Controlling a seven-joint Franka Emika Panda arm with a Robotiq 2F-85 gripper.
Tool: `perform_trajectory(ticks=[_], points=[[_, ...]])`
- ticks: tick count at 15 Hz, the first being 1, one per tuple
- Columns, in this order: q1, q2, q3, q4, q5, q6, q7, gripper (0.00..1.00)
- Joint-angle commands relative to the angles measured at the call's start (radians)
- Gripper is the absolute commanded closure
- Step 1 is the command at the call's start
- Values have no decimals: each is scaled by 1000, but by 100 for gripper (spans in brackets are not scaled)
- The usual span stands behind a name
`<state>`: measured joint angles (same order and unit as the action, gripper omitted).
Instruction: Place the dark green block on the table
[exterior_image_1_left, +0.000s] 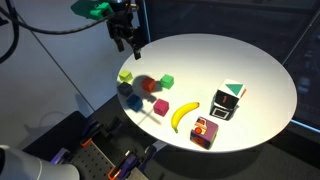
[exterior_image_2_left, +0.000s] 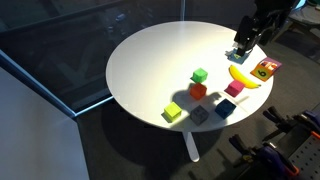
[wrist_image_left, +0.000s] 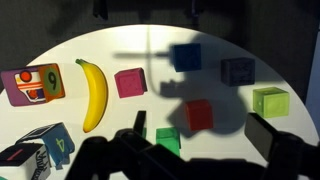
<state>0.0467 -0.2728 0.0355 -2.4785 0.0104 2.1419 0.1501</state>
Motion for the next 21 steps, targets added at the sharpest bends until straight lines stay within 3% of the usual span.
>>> perform_trajectory(ticks=[1, 6, 21], points=[[-11, -4, 4, 46, 23, -97, 19, 0], [-9, -5, 4, 68, 14, -153, -7, 0], [-8, 0, 6, 50, 8, -117, -31, 0]])
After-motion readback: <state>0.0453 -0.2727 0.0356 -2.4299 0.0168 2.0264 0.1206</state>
